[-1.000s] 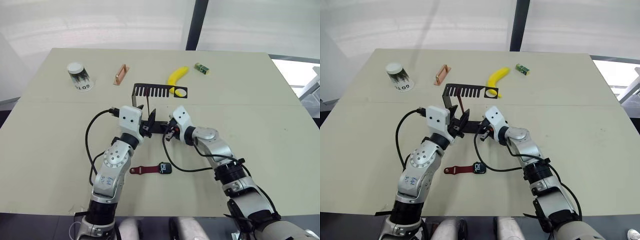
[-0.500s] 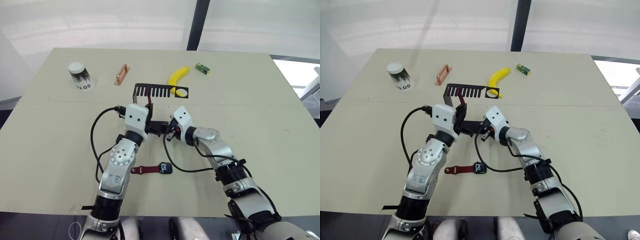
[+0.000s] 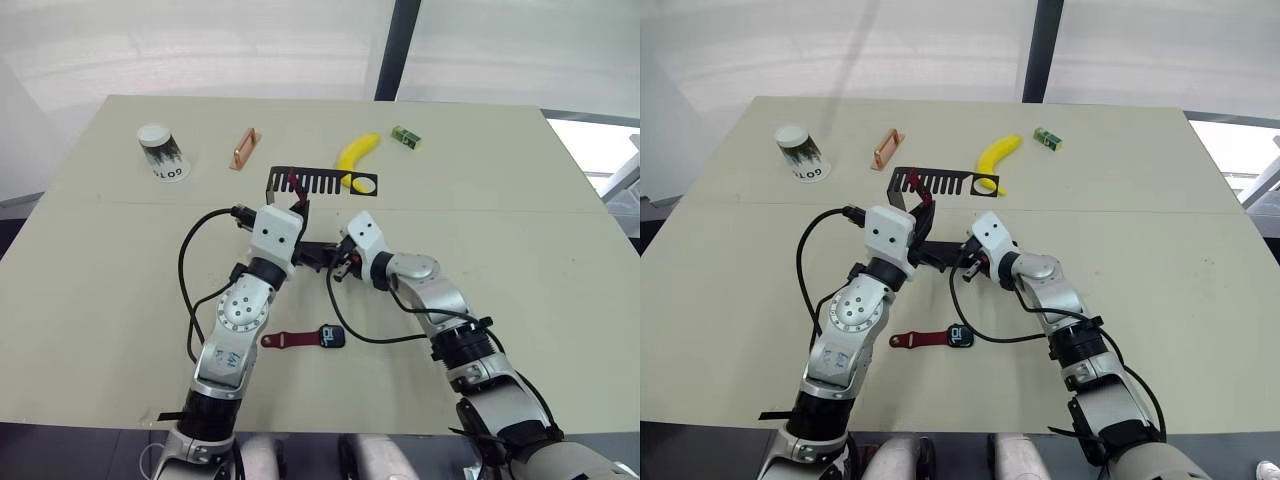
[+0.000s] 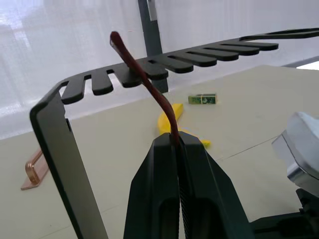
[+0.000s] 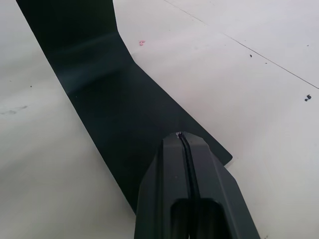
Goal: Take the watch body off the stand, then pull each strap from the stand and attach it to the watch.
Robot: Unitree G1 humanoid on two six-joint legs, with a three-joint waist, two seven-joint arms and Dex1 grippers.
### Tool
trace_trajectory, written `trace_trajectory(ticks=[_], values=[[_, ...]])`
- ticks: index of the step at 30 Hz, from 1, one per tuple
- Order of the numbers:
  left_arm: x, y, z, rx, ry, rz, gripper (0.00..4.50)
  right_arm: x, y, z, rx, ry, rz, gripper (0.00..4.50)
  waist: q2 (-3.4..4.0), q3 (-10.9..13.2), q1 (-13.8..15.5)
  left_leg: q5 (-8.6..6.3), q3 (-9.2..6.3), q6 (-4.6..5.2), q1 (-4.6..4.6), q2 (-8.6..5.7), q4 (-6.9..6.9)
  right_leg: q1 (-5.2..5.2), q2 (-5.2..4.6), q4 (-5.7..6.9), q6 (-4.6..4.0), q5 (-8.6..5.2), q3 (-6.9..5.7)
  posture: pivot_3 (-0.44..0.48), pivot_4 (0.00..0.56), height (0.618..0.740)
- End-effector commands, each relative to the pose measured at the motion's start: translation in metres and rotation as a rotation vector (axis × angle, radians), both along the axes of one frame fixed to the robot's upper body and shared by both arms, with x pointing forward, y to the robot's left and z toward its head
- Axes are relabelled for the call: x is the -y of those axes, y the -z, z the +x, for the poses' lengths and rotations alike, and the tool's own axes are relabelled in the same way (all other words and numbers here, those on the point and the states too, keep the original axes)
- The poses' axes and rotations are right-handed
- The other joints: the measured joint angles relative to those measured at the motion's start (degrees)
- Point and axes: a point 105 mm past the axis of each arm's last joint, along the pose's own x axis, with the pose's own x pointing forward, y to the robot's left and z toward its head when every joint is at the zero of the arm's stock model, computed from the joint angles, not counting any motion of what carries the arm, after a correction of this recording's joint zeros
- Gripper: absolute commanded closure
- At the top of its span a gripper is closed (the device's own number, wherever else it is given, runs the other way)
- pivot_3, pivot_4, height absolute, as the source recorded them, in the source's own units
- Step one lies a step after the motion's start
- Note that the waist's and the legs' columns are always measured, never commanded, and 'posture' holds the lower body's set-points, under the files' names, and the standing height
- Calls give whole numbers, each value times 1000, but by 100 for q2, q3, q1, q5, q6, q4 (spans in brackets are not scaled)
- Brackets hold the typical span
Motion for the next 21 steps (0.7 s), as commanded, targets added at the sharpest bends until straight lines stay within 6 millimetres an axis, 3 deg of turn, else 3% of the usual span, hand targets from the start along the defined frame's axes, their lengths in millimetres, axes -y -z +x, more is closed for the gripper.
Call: trace_trajectory(ticks=[1, 8, 14, 21], values=[[-6, -22, -19, 103, 12, -6, 4433, 11, 27, -1, -91, 35, -68, 4500, 0, 0, -3, 0, 1, 0, 0, 0, 0, 0, 0, 0, 0, 0, 0, 0, 150, 740], [-13, -19, -25, 105, -1, 26, 4433, 12, 29, 1, -100, 39, -74, 4500, 0, 0, -3, 0, 1, 0, 0, 1, -1, -2, 0, 0, 0, 0, 0, 0, 150, 740], [-21, -4, -28, 56, -30, 45, 4433, 10, 28, 2, -105, 40, -70, 4500, 0, 0, -6, 0, 1, 0, 0, 2, -2, -2, 1, 0, 0, 0, 1, 0, 150, 740], [-19, -7, -31, 70, -13, 27, 4433, 11, 30, 0, -111, 37, -73, 4500, 0, 0, 0, 0, 1, 1, 2, 1, -2, -2, 0, -4, 0, 0, 1, 0, 150, 740]])
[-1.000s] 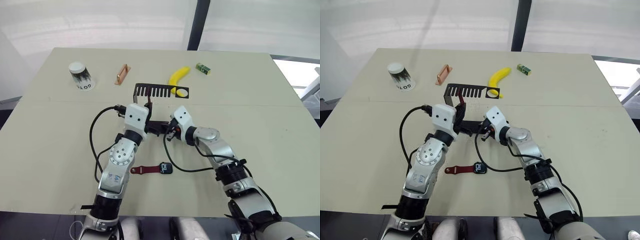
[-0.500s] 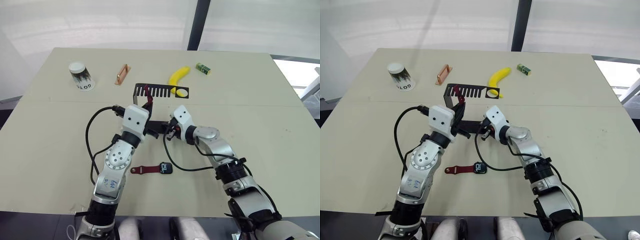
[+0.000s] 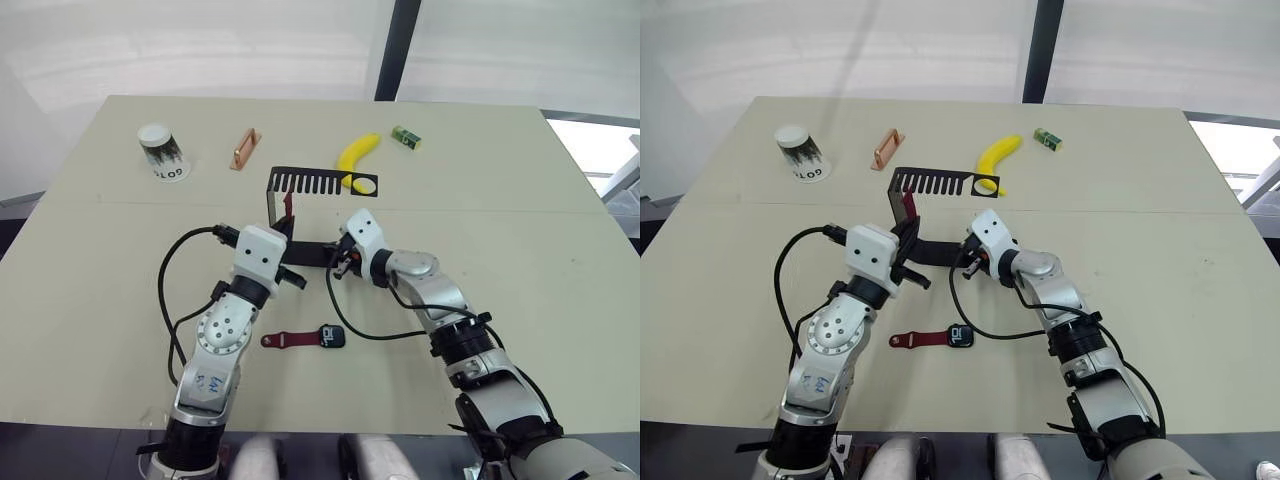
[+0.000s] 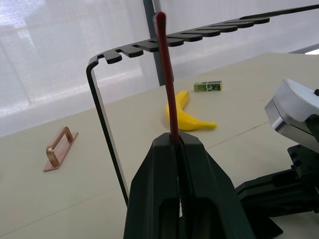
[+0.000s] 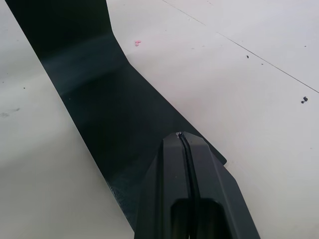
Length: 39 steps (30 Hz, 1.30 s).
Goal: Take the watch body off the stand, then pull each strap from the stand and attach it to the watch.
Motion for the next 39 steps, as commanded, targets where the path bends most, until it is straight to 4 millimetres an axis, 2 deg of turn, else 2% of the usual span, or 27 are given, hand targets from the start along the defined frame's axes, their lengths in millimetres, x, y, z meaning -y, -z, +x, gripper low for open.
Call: trace_trajectory(ticks=[1, 6, 10, 12, 14, 17, 21, 22, 24, 27, 29, 30, 32, 39], values=[[2, -19, -11, 80, 22, -19, 4433, 12, 31, -4, -103, 35, -63, 4500, 0, 0, 0, 0, 0, 0, 0, 0, 0, 0, 0, 0, 0, 0, 0, 0, 150, 740], [-2, -21, -30, 12, 175, -69, 4433, 13, 23, -2, -71, 33, -41, 4500, 0, 0, -4, 0, 0, 0, 0, 0, -1, 0, 0, 0, 0, 0, 0, 0, 150, 740], [-13, -25, -42, -52, 307, -104, 4433, 7, -4, -3, 26, 0, 60, 4500, 0, 0, -6, 0, 0, 0, 1, 1, -5, 0, 1, 0, 0, 0, 0, 0, 150, 740], [-22, -29, -45, -89, 372, -120, 4433, 7, -23, -7, 110, -35, 99, 4500, 0, 0, -3, 0, -1, 0, 1, 0, -5, 1, 0, -1, 0, 0, 0, 0, 150, 740], [-29, -34, -46, -145, 440, -178, 4433, 12, -36, -15, 143, -65, 129, 4500, 1, 1, -3, 0, -1, 0, -2, -1, -5, 1, 0, -4, 0, 0, -1, 0, 150, 740], [-31, -37, -50, -205, 544, -223, 4433, 23, -44, -26, 152, -85, 154, 4500, 6, 8, -4, 0, -3, 0, -10, -1, -6, -5, 2, -5, 0, 0, -1, 0, 150, 740], [-23, -28, -58, -297, 709, -128, 4433, 56, -60, -66, 84, -173, 228, 4500, 5, 11, 8, 0, -10, 0, -24, -3, -3, -12, -1, -9, 0, 0, -5, 0, 150, 740], [-17, -26, -60, -326, 770, -120, 4500, 61, -69, -76, 43, -206, 287, 4092, 6, 12, 39, 0, -12, 0, -26, -2, -4, -11, 0, -12, 0, 0, -6, 0, 150, 740], [-11, -25, -63, -367, 859, -109, 4500, 65, -83, -94, -19, -284, 370, 3728, 7, 15, 59, -1, -29, 0, -34, -5, -13, -6, 0, -32, 0, 0, -10, 0, 150, 740], [-6, -24, -64, -407, 955, -84, 4500, 70, -102, -121, -102, -399, 463, 2343, 14, 20, -9, 0, -27, 0, -27, -3, -15, -1, 8, -38, 0, 0, -9, 0, 150, 740], [-2, -25, -65, -421, 1008, -65, 4500, 72, -112, -130, -152, -436, 529, 1082, 13, 20, -20, 0, -28, 0, -22, 2, -20, -1, 15, -44, 0, 0, -7, 0, 150, 740], [1, -26, -67, -426, 1045, -58, 4500, 72, -119, -133, -158, -454, 566, 865, 14, 20, -17, 0, -28, 0, -22, 1, -20, -2, 15, -48, 0, 0, -7, 0, 150, 740], [11, -33, -66, -420, 1116, -79, 4500, 66, -135, -138, -159, -499, 663, 25, 15, 24, 8, 1, -28, -1, -26, -1, -17, -3, 12, -52, -1, 0, -5, 0, 150, 740], [33, -41, -57, -420, 1210, -96, 4500, 46, -148, -142, -205, -539, 762, 25, 15, 24, 17, 0, -29, 1, -36, -4, -13, -5, 7, -41, 0, 0, -5, 0, 150, 740]])
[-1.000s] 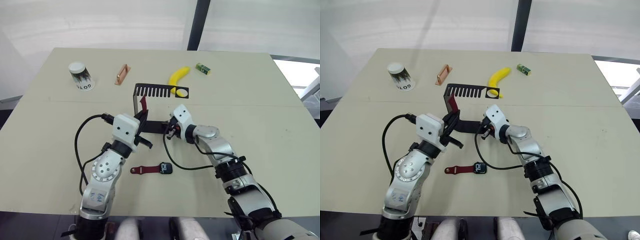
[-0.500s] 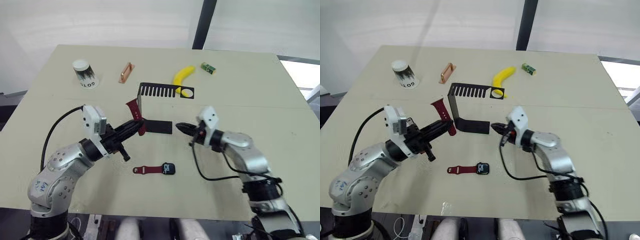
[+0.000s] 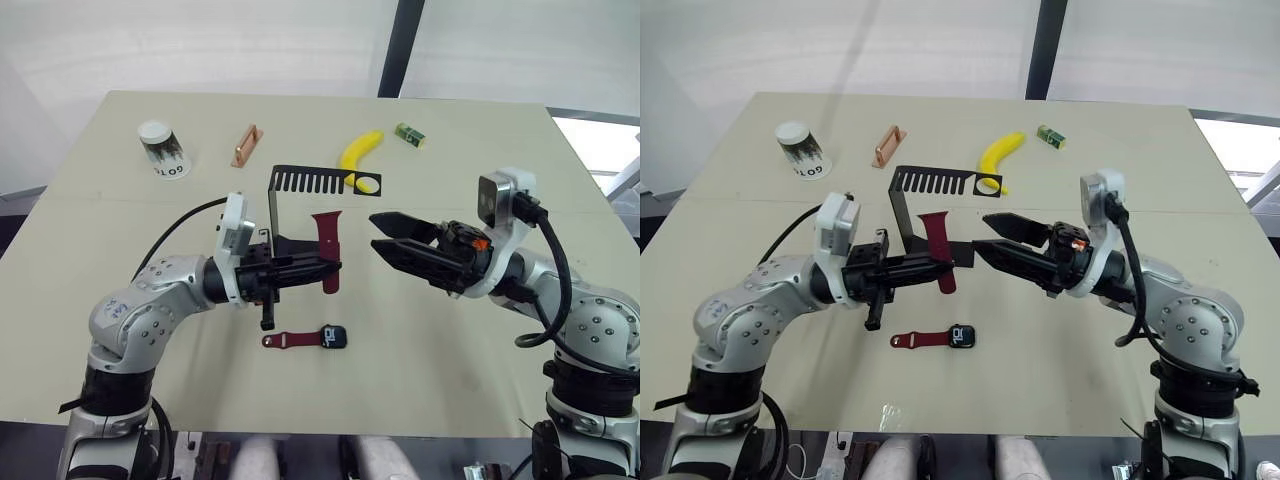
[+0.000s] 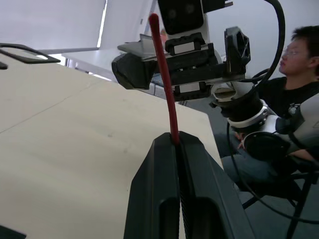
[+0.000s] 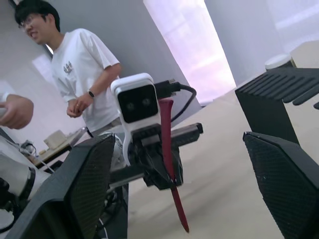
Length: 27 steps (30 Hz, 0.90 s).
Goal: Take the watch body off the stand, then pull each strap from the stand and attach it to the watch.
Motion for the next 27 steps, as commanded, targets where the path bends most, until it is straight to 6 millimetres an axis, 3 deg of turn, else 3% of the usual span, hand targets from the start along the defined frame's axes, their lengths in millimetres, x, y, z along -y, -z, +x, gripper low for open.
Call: trace_trajectory(ticks=[1, 9, 12, 27], values=[[12, -7, -1, 15, 63, -23, 4500, -11, -12, -7, 11, -37, 43, 25, 0, 0, -6, 0, -1, 0, -4, 1, 2, -2, 0, 1, 0, 0, 0, 0, 150, 740], [16, -13, 3, -15, 85, -61, 4500, -26, -1, -1, 19, -2, -4, 25, 0, 0, -8, 0, -1, 0, -4, 2, 5, -3, 0, 3, 0, 0, 0, 0, 150, 740], [15, -14, 4, -24, 81, -68, 4500, -28, -4, 2, 31, 9, 5, 810, 0, 0, -3, 0, -2, 0, -6, 1, 5, -3, -1, 2, 0, 0, -1, 0, 150, 740], [22, -11, 0, -16, 80, -74, 4500, -28, -14, 2, 54, 9, 40, 810, 0, 0, -9, 0, -3, 0, -5, 2, 5, -3, 0, 3, 0, 0, -1, 0, 150, 740]])
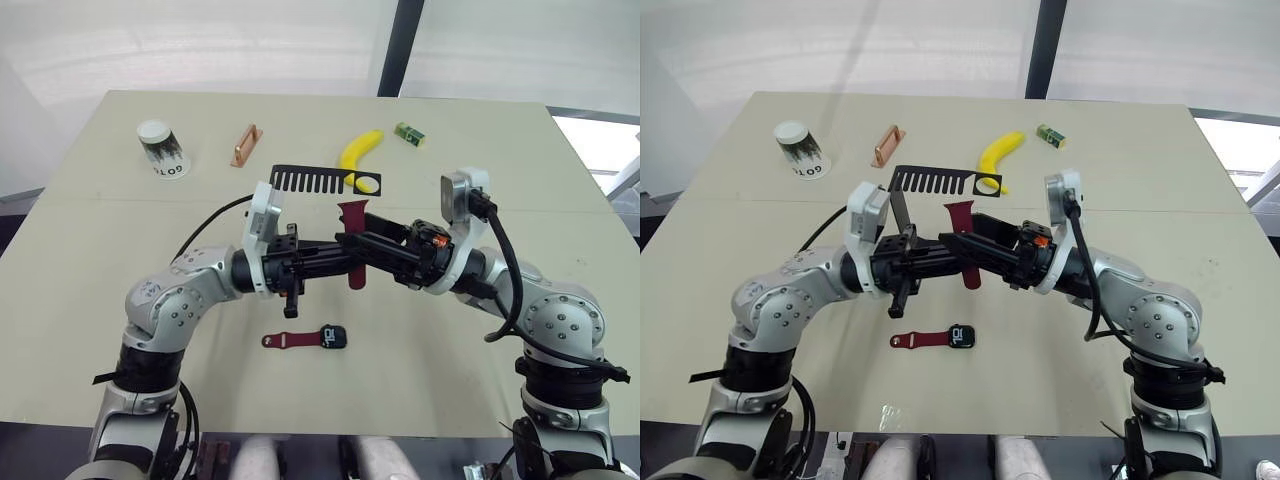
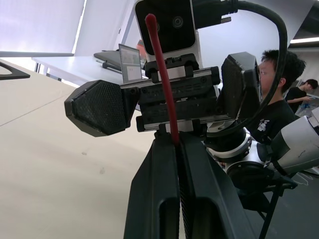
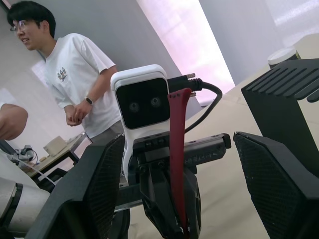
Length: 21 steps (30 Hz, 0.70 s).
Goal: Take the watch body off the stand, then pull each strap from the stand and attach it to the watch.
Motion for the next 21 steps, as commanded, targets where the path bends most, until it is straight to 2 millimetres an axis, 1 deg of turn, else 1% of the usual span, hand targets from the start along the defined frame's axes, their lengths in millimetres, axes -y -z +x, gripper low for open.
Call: trace_trajectory(ticks=[1, 2, 4, 5, 6, 21], values=[[1, -7, -4, 41, 9, -20, 4500, 0, -19, -4, 68, 2, 50, 1066, 0, 0, -2, 0, 0, 0, 0, 0, 0, 0, 0, 0, 0, 0, 0, 0, 150, 740], [1, -7, -3, 42, 8, -20, 4500, -1, -20, -3, 69, 2, 52, 1333, 0, 0, -2, 0, 0, 0, 0, 0, 0, 0, 0, 0, 0, 0, 0, 0, 150, 740], [0, -8, -2, 43, 6, -23, 4500, -1, -20, -3, 72, 5, 50, 2050, 0, 0, 2, 0, -1, 0, 0, 0, 0, 0, 0, 0, 0, 0, 0, 0, 150, 740], [0, -8, -2, 44, 5, -24, 4500, -1, -21, -2, 74, 7, 47, 2487, 0, 0, 2, 0, -1, 0, 0, 0, 0, 0, 0, 0, 0, 0, 0, 0, 150, 740], [0, -9, -1, 45, 4, -25, 4500, -1, -21, -2, 75, 10, 45, 3067, 0, 0, 1, 0, 0, 0, 0, -1, 0, 0, -1, 0, 0, 0, 0, 0, 150, 740], [0, -13, 0, 43, 2, -43, 4500, -3, -23, -3, 80, 9, 46, 3067, 0, 0, 1, 0, -1, 0, 0, 0, 0, 0, 0, 0, 0, 0, 0, 0, 150, 740]])
